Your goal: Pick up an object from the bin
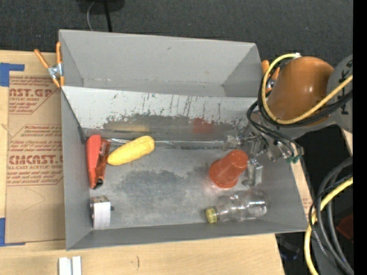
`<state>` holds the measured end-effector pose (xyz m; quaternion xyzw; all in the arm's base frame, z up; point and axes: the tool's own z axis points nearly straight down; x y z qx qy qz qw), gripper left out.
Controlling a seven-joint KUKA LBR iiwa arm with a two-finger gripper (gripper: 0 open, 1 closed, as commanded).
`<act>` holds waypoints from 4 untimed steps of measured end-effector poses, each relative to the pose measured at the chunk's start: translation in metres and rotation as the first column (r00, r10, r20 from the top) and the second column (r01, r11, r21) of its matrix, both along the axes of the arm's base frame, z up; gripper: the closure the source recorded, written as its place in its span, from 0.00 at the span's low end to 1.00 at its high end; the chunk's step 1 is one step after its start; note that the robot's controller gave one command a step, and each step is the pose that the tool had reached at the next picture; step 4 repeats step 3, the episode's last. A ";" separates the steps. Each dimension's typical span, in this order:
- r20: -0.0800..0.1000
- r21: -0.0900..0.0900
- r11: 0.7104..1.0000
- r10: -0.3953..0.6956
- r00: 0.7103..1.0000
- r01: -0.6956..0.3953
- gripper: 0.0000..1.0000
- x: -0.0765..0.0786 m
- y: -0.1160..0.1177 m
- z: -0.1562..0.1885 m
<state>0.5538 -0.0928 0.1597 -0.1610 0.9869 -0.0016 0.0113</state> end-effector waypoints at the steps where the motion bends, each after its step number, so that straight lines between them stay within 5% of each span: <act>1: -0.007 0.004 0.989 -0.147 0.989 0.147 0.00 0.013 -0.006 -0.026; 2: -0.003 0.002 0.994 -0.107 0.994 0.107 0.00 0.011 0.000 -0.039; 3: 0.007 0.009 1.000 -0.026 1.000 0.026 1.00 0.018 -0.031 -0.061; 4: 0.007 0.009 1.000 -0.026 1.000 0.026 1.00 0.018 -0.031 -0.061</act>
Offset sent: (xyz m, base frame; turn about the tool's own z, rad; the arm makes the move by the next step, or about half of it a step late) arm 0.0055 0.0100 -0.0531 0.1893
